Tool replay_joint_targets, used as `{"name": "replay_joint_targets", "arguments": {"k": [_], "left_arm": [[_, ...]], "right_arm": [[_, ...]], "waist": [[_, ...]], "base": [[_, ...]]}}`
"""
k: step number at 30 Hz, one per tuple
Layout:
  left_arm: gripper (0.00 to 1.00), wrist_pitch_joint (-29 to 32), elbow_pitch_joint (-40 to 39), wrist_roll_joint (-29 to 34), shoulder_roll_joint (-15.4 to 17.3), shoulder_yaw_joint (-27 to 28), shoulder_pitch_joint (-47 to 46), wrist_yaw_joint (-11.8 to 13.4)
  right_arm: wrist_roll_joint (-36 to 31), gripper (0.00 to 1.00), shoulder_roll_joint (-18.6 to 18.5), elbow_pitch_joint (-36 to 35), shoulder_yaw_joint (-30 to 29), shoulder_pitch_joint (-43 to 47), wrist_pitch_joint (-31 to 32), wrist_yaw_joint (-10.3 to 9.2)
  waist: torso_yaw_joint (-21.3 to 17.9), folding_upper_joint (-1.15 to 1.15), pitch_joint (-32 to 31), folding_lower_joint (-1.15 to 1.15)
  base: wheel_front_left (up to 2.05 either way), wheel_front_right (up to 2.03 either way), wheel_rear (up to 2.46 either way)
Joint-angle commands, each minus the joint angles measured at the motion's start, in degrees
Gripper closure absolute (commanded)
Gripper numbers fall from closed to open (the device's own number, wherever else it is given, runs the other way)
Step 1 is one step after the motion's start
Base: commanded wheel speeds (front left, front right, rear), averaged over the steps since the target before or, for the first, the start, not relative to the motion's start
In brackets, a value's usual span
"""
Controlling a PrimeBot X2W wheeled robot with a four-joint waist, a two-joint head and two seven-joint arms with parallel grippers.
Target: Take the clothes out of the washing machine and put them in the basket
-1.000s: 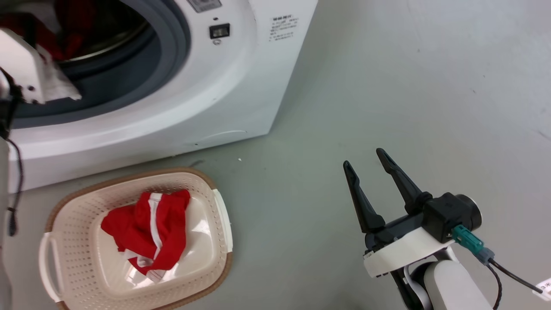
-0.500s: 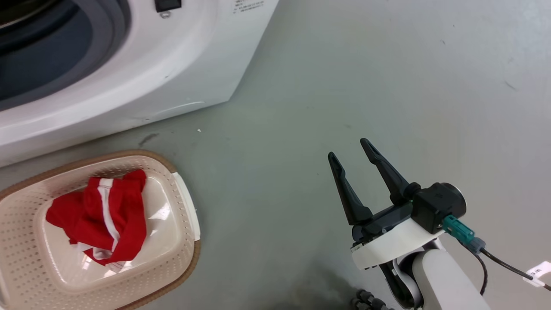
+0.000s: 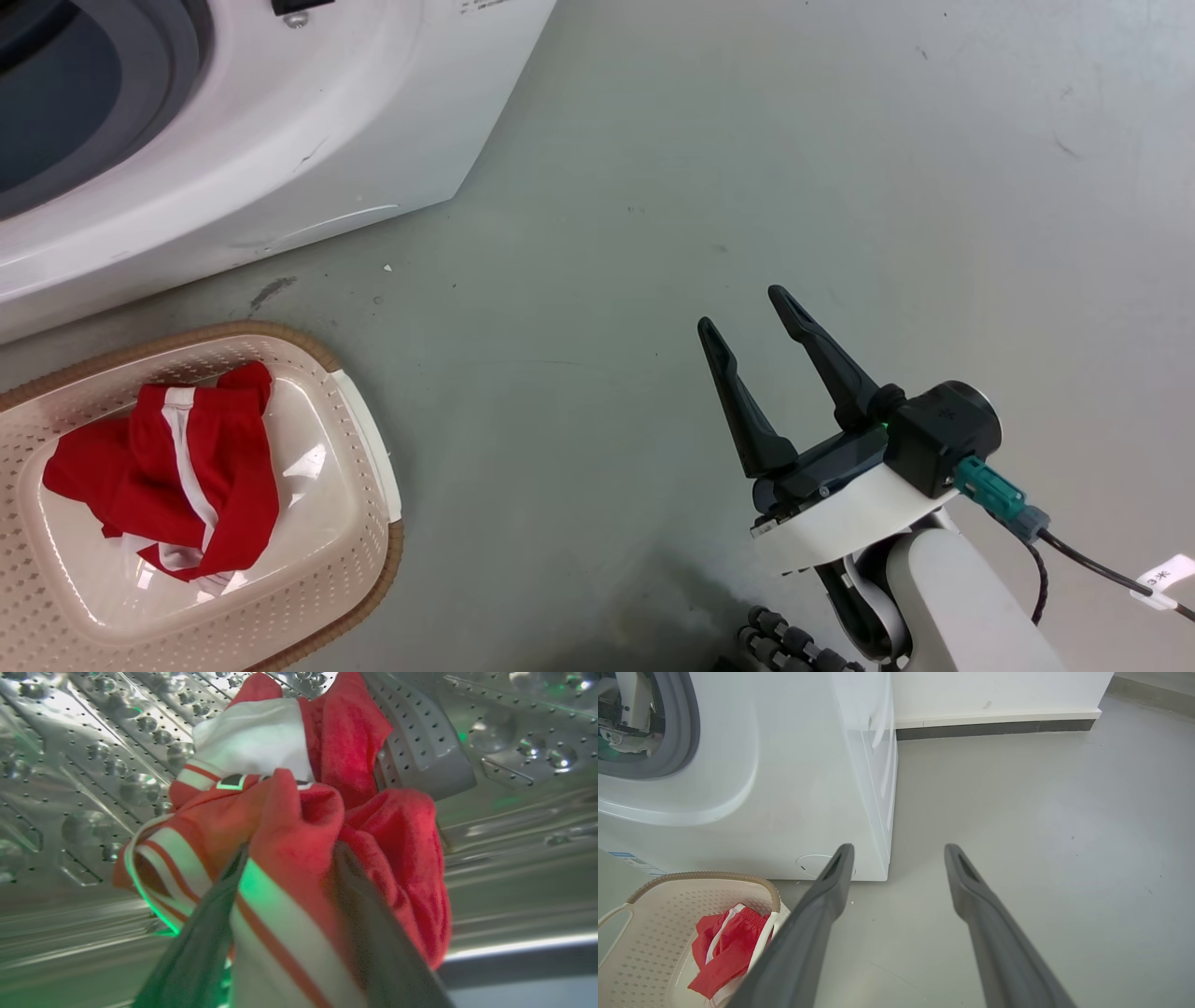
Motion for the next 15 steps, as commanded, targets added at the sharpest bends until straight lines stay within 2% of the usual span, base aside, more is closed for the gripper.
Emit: {"name": "replay_joint_targets", "arguments": {"k": [1, 7, 15], "left_arm": [[1.00, 0.88, 0.62, -0.07, 0.06, -0.31, 1.02, 0.17], [1.00, -1.00, -2.06, -0.33, 0.20, -0.34, 1.34, 1.68], [1.00, -11.02, -5.50, -1.22, -1.48, 0.55, 4.49, 5.15]], "right_arm": [[0.42, 0.00, 0.09, -0.40, 0.11, -0.76, -0.11, -0.04], [0.16, 0.00, 0.09, -0.44, -0.30, -0.81, -0.12, -0.04], [-0.59, 0.00, 0.09, 0.29, -1.25, -0.21, -0.12, -0.04]], "waist": [[-0.04, 0.00, -0.07, -0.01], [0.03, 0.00, -0.47, -0.01], [0.97, 0.00, -3.91, -0.01]], "base": [[0.00, 0.00, 0.00], [0.00, 0.00, 0.00], [0.00, 0.00, 0.00]]}}
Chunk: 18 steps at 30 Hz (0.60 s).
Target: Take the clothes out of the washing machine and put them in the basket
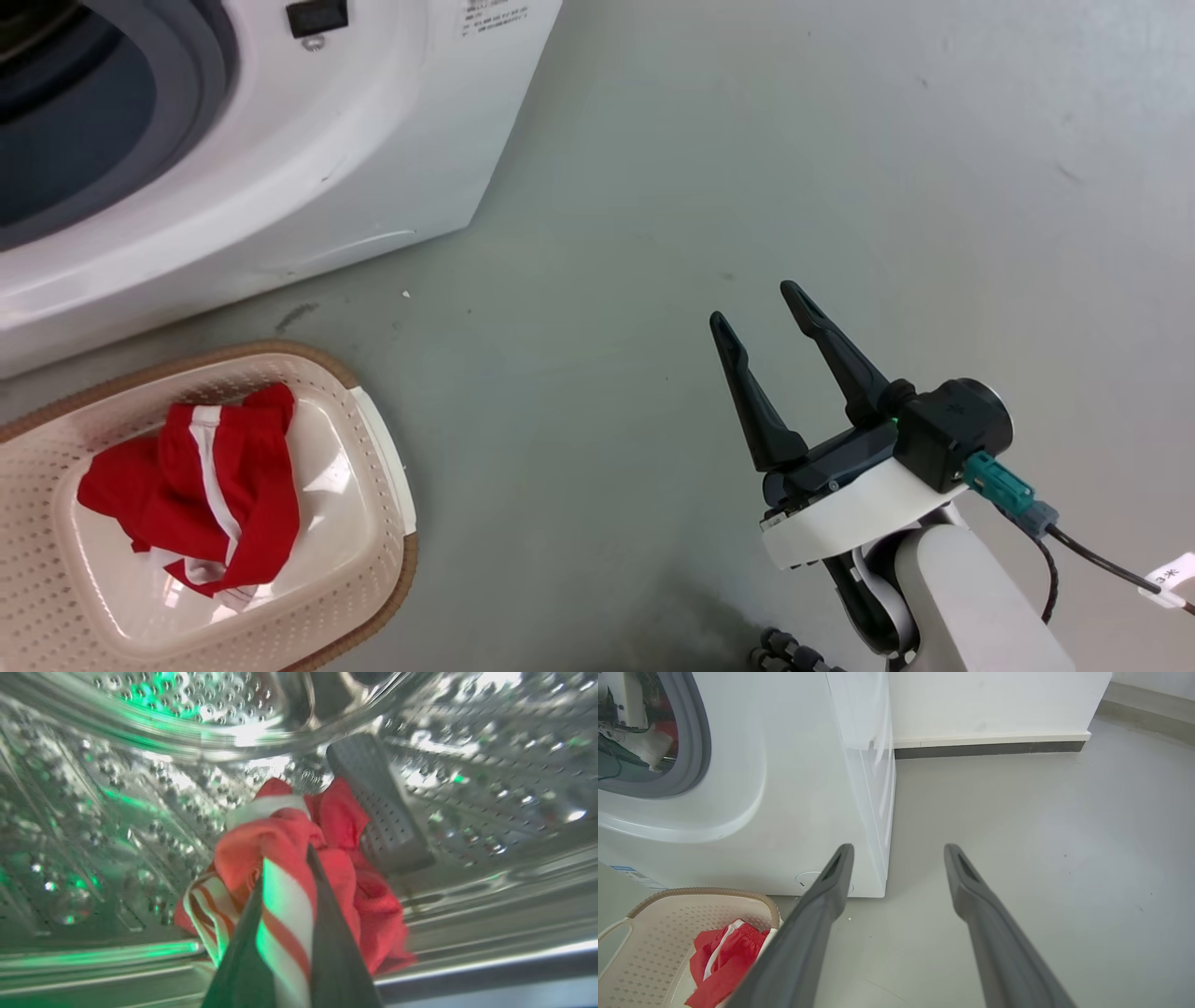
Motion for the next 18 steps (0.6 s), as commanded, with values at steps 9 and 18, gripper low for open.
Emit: {"name": "replay_joint_targets", "arguments": {"k": [9, 18], "left_arm": [[1.00, -17.10, -0.84, -1.99, -3.81, 1.45, 7.59, 3.34], [1.00, -26.57, -0.96, -5.79, -8.69, 4.29, 16.20, 4.52]], "right_arm": [[-1.05, 0.00, 0.07, 1.54, -1.29, 1.45, -0.11, -0.04], [-2.51, 0.00, 0.07, 3.60, -3.05, 4.00, -0.11, -0.04]], "waist": [[2.10, 0.00, -7.14, -0.01], [4.52, 0.00, -15.01, -0.01]], "base": [[0.00, 0.00, 0.00], [0.00, 0.00, 0.00]]}}
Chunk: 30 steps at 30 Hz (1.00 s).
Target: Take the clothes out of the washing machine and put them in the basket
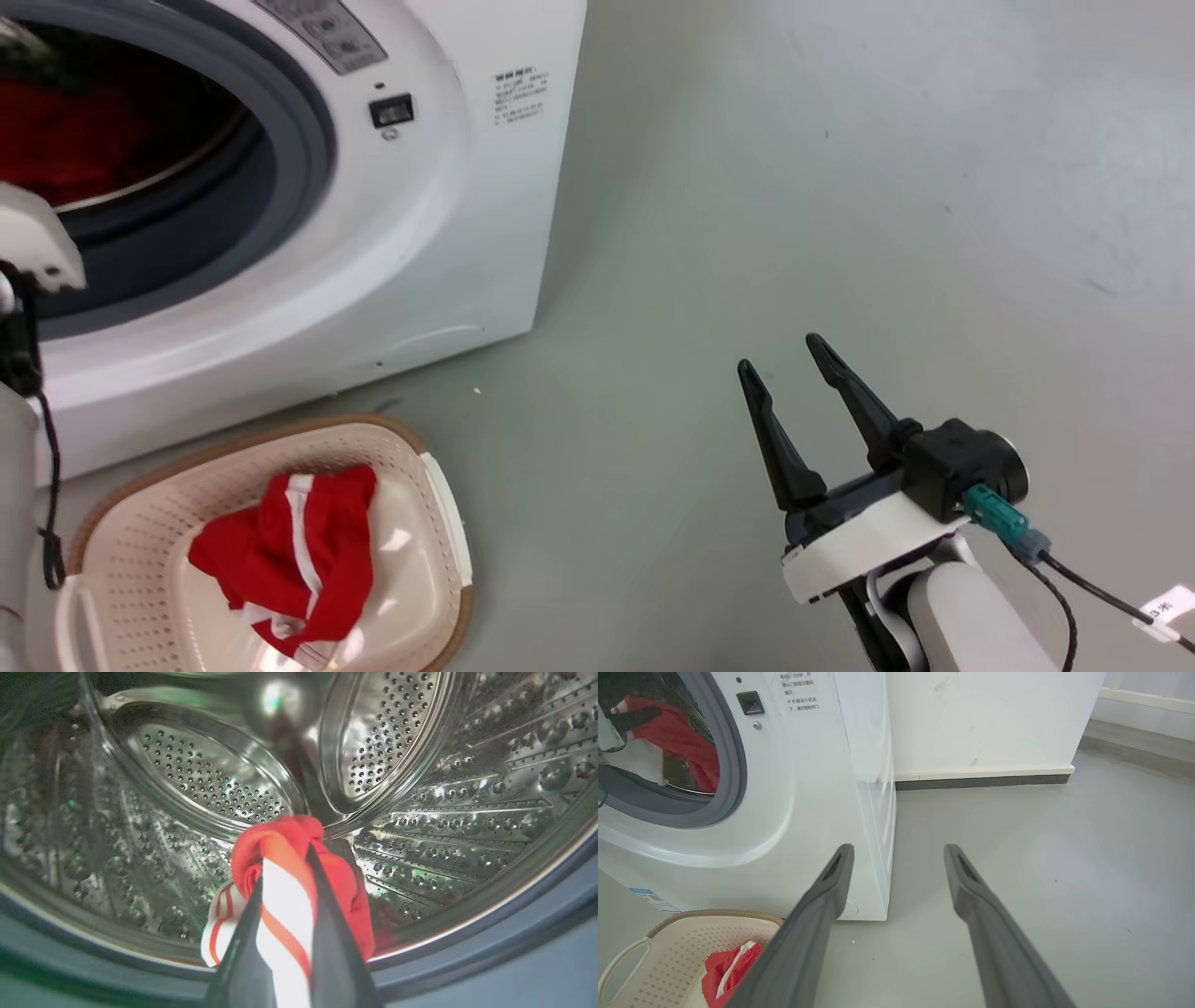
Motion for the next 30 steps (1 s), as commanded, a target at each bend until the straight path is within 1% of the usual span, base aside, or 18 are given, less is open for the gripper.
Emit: {"name": "replay_joint_targets", "arguments": {"k": [1, 9, 15, 20, 23, 24, 30], "left_arm": [[1.00, -0.46, -0.94, -0.61, -0.74, 0.63, 1.89, 0.18], [1.00, -0.65, -11.47, -1.63, -3.76, 4.49, 11.25, 0.13], [1.00, -0.65, -17.52, -1.71, -6.23, 5.50, 17.45, -0.40], [1.00, -0.63, -22.71, -2.09, -7.68, 5.20, 21.58, -0.51], [1.00, 0.65, -26.68, -2.45, -8.64, 4.39, 24.24, -0.28], [1.00, 0.65, -26.68, -2.45, -8.64, 4.39, 24.24, -0.28], [1.00, 4.61, -37.77, -2.42, -9.97, 3.08, 31.04, 1.53]], "right_arm": [[-0.89, 0.00, 0.06, 0.36, -0.45, 0.89, -0.07, -0.04], [-1.69, 0.00, 0.06, -0.06, -2.20, 3.22, 0.89, -0.04], [-2.24, 0.00, 0.06, -0.67, -3.63, 5.17, 1.87, -0.04], [-2.69, 0.00, 0.06, -1.47, -4.55, 6.29, 2.67, -0.04], [-3.06, 0.00, 0.06, -1.94, -5.41, 7.25, 3.11, -0.04], [-3.06, 0.00, 0.06, -1.94, -5.41, 7.25, 3.11, -0.04], [-3.51, 0.00, 0.05, -3.05, -6.33, 8.42, 3.97, -0.04]], "waist": [[1.59, 0.00, -3.11, 0.00], [4.38, 0.00, -8.19, 0.00], [6.87, 0.00, -11.02, 0.00], [8.76, 0.00, -12.44, 0.00], [10.09, 0.00, -13.46, 0.00], [10.09, 0.00, -13.46, 0.00], [12.08, 0.00, -14.64, 0.00]], "base": [[0.00, 0.00, 0.00], [0.00, 0.00, 0.00], [0.00, 0.00, 0.00], [0.00, 0.00, 0.00], [0.00, 0.00, 0.00], [0.00, 0.00, 0.00], [0.00, 0.00, 0.00]]}}
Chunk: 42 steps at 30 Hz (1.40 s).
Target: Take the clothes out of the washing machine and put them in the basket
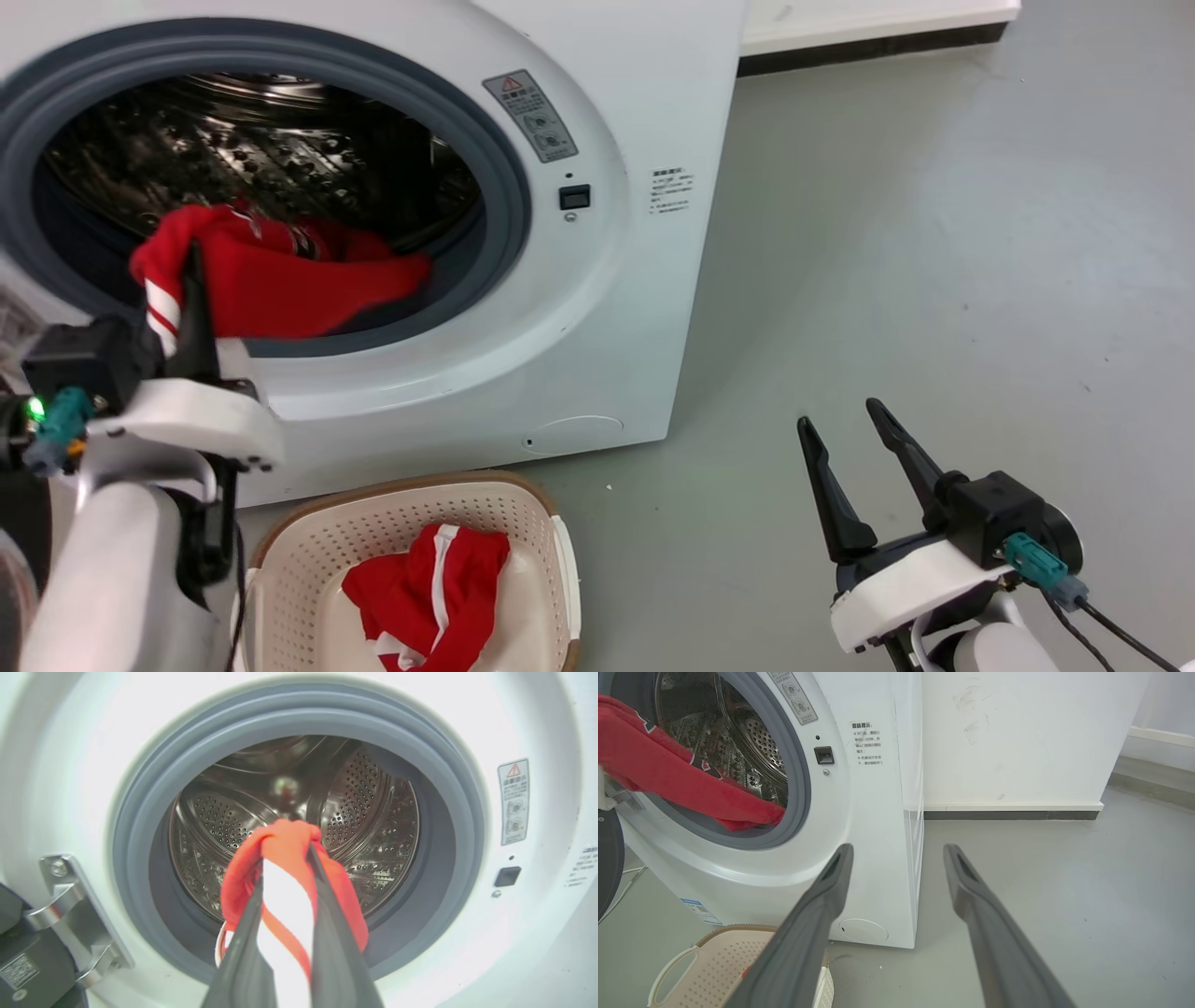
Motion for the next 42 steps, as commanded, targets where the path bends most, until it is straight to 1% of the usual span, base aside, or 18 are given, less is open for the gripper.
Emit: {"name": "replay_joint_targets", "arguments": {"k": [1, 6, 11, 15, 18, 23, 27, 32, 38, 42], "left_arm": [[1.00, 0.35, -1.60, 0.14, -0.31, -0.24, 1.25, 0.44], [1.00, 3.67, -13.29, 1.12, -1.25, -1.92, 6.73, 2.59], [1.00, 6.35, -22.14, 1.93, -2.09, -3.62, 11.52, 4.35], [1.00, 8.20, -26.59, 1.90, -2.97, -4.77, 15.34, 5.54], [1.00, 8.83, -26.48, 1.17, -3.60, -5.15, 18.11, 6.30], [1.00, 7.74, -21.04, -1.15, -5.58, -5.96, 21.10, 5.83], [1.00, 5.61, -13.48, -3.20, -6.81, -5.79, 21.61, 4.87], [1.00, 2.87, -3.47, -5.03, -7.99, -5.53, 19.35, 3.23], [1.00, 0.84, 9.13, -6.53, -9.96, -6.80, 16.14, 0.61], [1.00, 0.99, 17.91, -7.37, -11.28, -8.27, 13.42, -1.91]], "right_arm": [[-0.36, 0.00, 0.06, -0.30, -0.16, 0.49, 0.13, -0.04], [-1.10, 0.00, 0.06, -1.22, -0.65, 1.43, 0.96, -0.04], [-1.74, 0.00, 0.06, -2.09, -0.37, 1.78, 2.05, -0.04], [-2.15, 0.00, 0.06, -2.91, -0.63, 2.29, 2.76, -0.04], [-2.36, 0.00, 0.06, -3.43, -0.64, 2.35, 3.20, -0.04], [-2.80, 0.00, 0.06, -4.17, -0.23, 1.86, 3.81, -0.04], [-2.92, 0.00, 0.06, -4.86, 0.31, 1.08, 3.92, -0.04], [-3.00, 0.00, 0.07, -5.29, 0.63, -0.28, 3.79, -0.04], [-2.51, 0.00, 0.07, -5.17, 1.10, -2.04, 3.15, -0.04], [-2.08, 0.00, 0.07, -4.83, 1.51, -3.28, 2.53, -0.04]], "waist": [[0.61, 0.00, -0.40, 0.01], [2.31, 0.00, -1.03, 0.01], [3.85, 0.00, -1.29, 0.01], [4.86, 0.00, -1.30, 0.01], [5.28, 0.00, -0.87, 0.01], [5.37, 0.00, 0.41, 0.01], [4.73, 0.00, 2.06, 0.01], [3.33, 0.00, 5.36, 0.01], [1.04, 0.00, 9.62, 0.01], [-0.38, 0.00, 12.32, 0.01]], "base": [[0.00, 0.00, 0.00], [0.00, 0.00, 0.00], [0.00, 0.00, 0.00], [0.00, 0.00, 0.00], [0.00, 0.00, 0.00], [0.00, 0.00, 0.00], [0.00, 0.00, 0.00], [0.00, 0.00, 0.00], [0.00, 0.00, 0.00], [0.00, 0.00, 0.00]]}}
